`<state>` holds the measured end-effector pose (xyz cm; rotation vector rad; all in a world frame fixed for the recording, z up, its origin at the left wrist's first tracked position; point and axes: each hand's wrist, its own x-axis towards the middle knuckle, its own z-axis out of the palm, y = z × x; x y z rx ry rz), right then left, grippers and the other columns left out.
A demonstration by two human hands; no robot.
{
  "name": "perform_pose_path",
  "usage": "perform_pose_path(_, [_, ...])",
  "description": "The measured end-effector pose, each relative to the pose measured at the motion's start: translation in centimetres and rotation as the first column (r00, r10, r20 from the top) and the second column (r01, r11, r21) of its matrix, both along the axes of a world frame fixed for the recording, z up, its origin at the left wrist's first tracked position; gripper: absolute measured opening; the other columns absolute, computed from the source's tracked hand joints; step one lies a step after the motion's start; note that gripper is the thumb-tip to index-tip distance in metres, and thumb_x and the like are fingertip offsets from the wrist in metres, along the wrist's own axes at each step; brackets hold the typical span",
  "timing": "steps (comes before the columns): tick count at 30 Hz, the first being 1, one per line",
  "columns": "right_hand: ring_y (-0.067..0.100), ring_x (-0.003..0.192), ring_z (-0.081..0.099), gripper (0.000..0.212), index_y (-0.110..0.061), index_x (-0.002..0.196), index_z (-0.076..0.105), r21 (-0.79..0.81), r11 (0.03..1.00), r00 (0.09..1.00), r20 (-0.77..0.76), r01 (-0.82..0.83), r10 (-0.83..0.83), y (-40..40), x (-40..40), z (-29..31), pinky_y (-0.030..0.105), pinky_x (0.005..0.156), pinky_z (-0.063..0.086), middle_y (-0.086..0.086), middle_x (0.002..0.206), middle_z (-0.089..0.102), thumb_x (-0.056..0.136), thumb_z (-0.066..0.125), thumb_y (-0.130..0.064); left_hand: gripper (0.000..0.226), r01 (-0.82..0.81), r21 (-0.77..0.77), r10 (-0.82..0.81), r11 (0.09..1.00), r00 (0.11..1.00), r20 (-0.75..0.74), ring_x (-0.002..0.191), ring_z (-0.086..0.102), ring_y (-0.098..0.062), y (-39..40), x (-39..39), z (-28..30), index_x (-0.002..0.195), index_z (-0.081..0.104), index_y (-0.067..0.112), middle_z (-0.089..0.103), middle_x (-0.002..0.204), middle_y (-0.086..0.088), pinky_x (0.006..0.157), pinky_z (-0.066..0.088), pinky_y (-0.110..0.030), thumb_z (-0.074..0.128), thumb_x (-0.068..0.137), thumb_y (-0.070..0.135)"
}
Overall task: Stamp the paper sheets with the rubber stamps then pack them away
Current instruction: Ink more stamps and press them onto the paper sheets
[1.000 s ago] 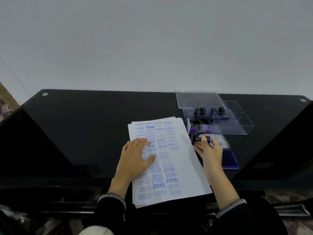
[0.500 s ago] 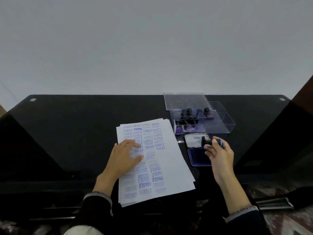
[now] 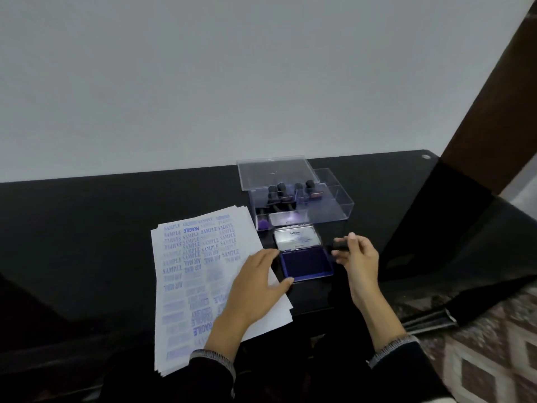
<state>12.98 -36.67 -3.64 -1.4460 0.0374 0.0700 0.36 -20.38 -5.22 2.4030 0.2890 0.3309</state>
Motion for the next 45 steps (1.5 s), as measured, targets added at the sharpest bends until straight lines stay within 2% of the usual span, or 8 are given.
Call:
perform_pose_path(5, [0.005, 0.051, 0.055, 0.018, -0.016, 0.086, 0.054, -0.343, 0.936, 0.975, 0.173, -0.076, 0.142, 0.8, 1.1, 0.4, 0.021, 0.054, 0.043, 0.004, 0.081, 0.066, 0.100, 0.044, -0.022, 0.073, -0.021, 0.159, 0.018, 0.987, 1.000, 0.023, 0.138, 0.025, -0.005, -0.6, 0.9, -1.3, 0.147, 0.030, 0.026, 0.033, 0.149, 0.014, 0.113, -0.002, -0.016, 0.051, 0.087, 0.062])
perform_pose_path(9, [0.004, 0.051, 0.053, 0.020, -0.008, 0.087, 0.050, -0.509, 0.852, 0.932, 0.236, -0.122, 0.274, 1.4, 1.2, 0.5, 0.011, 0.052, 0.042, 0.002, 0.078, 0.064, 0.100, 0.043, -0.022, 0.072, -0.027, 0.169, 0.022, 0.985, 0.999, 0.030, 0.139, 0.024, -0.003, -0.5, 0.9, -1.4, 0.148, 0.031, 0.027, 0.031, 0.151, 0.015, 0.113, -0.002, -0.016, 0.049, 0.089, 0.062])
perform_pose_path(17, [0.018, 0.062, 0.055, 0.014, -0.015, 0.092, 0.044, -0.711, 0.692, 0.828, 0.308, -0.128, 0.469, 2.2, 0.4, 0.4, 0.021, 0.050, 0.039, 0.004, 0.074, 0.058, 0.100, 0.038, -0.025, 0.072, -0.029, 0.159, 0.025, 0.987, 0.999, 0.027, 0.138, 0.024, -0.002, -0.5, 0.8, -1.4, 0.149, 0.030, 0.027, 0.031, 0.151, 0.015, 0.114, -0.002, -0.017, 0.049, 0.088, 0.063])
perform_pose_path(25, [0.022, 0.061, 0.052, 0.016, -0.013, 0.088, 0.041, -0.777, 0.624, 0.778, 0.338, -0.086, 0.529, 2.8, -0.1, -0.2, 0.036, 0.050, 0.041, 0.004, 0.071, 0.052, 0.099, 0.043, -0.024, 0.072, -0.025, 0.159, 0.021, 0.987, 0.999, 0.028, 0.139, 0.024, -0.003, -0.5, 0.8, -1.4, 0.149, 0.030, 0.026, 0.031, 0.151, 0.014, 0.118, 0.002, -0.022, 0.048, 0.089, 0.061])
perform_pose_path(31, [0.010, 0.052, 0.038, 0.021, -0.017, 0.082, 0.033, -0.835, 0.548, 0.723, 0.407, 0.046, 0.559, 3.3, -0.5, -0.8, 0.020, 0.046, 0.025, -0.005, 0.072, 0.040, 0.098, 0.046, -0.019, 0.071, -0.007, 0.138, 0.007, 0.990, 1.000, 0.004, 0.140, 0.022, -0.002, -0.3, 0.9, -1.5, 0.149, 0.030, 0.026, 0.030, 0.152, 0.015, 0.117, 0.001, -0.021, 0.050, 0.090, 0.059])
perform_pose_path(34, [0.013, 0.054, 0.043, 0.019, -0.015, 0.083, 0.034, -0.824, 0.564, 0.741, 0.414, 0.057, 0.529, 3.4, -0.7, -0.9, 0.023, 0.045, 0.030, -0.001, 0.074, 0.044, 0.098, 0.046, -0.018, 0.060, -0.013, -0.042, 0.013, 0.999, 1.000, 0.010, 0.129, 0.028, 0.005, -0.2, 0.9, -0.8, 0.143, 0.042, 0.026, 0.040, 0.142, 0.017, 0.118, 0.016, -0.025, 0.058, 0.090, 0.049])
perform_pose_path(38, [0.023, 0.063, 0.053, 0.015, -0.012, 0.086, 0.038, -0.770, 0.638, 0.791, 0.391, 0.002, 0.470, 3.4, -0.7, -0.9, 0.037, 0.050, 0.042, 0.006, 0.074, 0.051, 0.098, 0.045, -0.018, 0.025, -0.089, -0.369, 0.150, 0.925, 0.979, 0.141, 0.110, 0.054, 0.007, 1.0, 0.3, 1.1, 0.117, 0.064, 0.026, 0.062, 0.115, 0.016, 0.092, 0.037, -0.005, 0.062, 0.092, 0.023])
perform_pose_path(45, [0.025, 0.062, 0.051, 0.018, -0.012, 0.082, 0.036, -0.793, 0.608, 0.784, 0.399, 0.036, 0.475, 3.6, -1.1, -1.3, 0.027, 0.047, 0.034, 0.007, 0.074, 0.048, 0.098, 0.044, -0.013, 0.012, -0.396, -0.188, 0.426, 0.899, 0.891, 0.158, 0.094, 0.058, 0.005, 8.1, -3.6, 1.7, 0.100, 0.065, 0.030, 0.064, 0.098, 0.022, 0.076, 0.042, -0.014, 0.054, 0.097, 0.026])
